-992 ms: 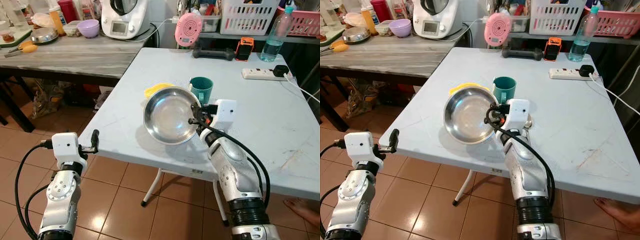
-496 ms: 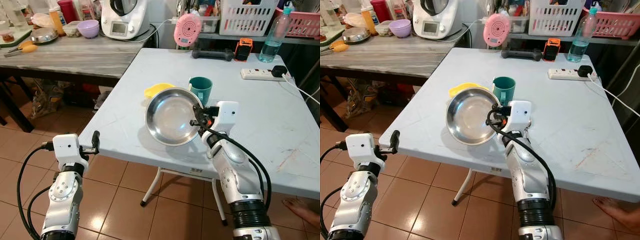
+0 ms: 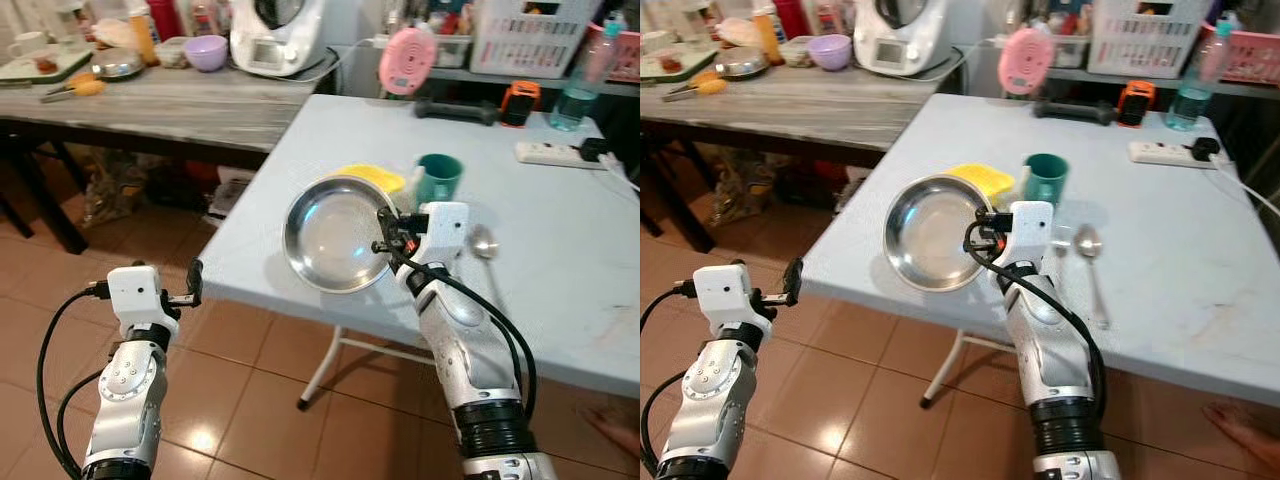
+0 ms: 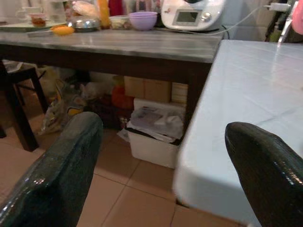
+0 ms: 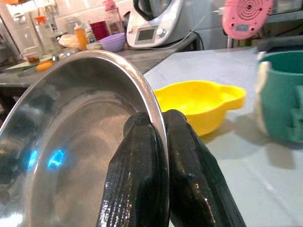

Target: Setting the table

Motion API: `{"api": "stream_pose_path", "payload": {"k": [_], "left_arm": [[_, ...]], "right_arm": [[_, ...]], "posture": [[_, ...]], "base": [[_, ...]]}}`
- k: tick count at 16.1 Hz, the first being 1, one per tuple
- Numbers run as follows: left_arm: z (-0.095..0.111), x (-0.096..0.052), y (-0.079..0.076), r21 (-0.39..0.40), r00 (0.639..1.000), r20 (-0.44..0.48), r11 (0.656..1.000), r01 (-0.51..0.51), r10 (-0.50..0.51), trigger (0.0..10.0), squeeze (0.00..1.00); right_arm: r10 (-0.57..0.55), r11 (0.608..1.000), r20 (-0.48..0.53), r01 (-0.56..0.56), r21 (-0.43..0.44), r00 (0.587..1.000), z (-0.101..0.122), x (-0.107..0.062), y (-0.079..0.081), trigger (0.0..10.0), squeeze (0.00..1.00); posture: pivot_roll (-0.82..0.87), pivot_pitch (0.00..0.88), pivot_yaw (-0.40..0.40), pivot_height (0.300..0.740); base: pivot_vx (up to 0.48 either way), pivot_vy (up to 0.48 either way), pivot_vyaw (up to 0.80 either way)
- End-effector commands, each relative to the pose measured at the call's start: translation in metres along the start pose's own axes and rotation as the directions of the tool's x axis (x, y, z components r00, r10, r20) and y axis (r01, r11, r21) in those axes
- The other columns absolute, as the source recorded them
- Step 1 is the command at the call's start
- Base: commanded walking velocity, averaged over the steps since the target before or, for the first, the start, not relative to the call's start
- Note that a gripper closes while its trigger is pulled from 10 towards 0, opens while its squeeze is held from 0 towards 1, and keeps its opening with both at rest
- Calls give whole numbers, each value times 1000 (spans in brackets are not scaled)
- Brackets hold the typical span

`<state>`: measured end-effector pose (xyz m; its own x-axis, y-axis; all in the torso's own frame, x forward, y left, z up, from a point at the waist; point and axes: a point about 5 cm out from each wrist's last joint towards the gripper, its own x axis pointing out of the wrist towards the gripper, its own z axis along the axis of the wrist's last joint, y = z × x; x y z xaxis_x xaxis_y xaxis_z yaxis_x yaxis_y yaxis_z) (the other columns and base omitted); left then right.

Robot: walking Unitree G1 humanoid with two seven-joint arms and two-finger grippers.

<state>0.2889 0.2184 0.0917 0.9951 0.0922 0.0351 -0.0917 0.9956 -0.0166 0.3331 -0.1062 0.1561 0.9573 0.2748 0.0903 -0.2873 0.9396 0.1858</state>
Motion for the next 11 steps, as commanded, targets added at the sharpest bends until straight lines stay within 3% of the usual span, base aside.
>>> {"api": "stream_pose_path", "payload": {"k": [1,11], "left_arm": [[-2,1,3,1,1000,-17,1000,-6,6,10000,0],[-4,0,1,13,999,-28,1000,16,-16,10000,0]], "right_arm": [[13,1000,12,-13,-8,1000,2,2,3,10000,0],[7,1000,20,-7,-11,1000,3,3,4,10000,0]], "posture": [[-137,0,50,740],[-136,0,58,740]], "base": [[0,401,0],[0,401,0]]}}
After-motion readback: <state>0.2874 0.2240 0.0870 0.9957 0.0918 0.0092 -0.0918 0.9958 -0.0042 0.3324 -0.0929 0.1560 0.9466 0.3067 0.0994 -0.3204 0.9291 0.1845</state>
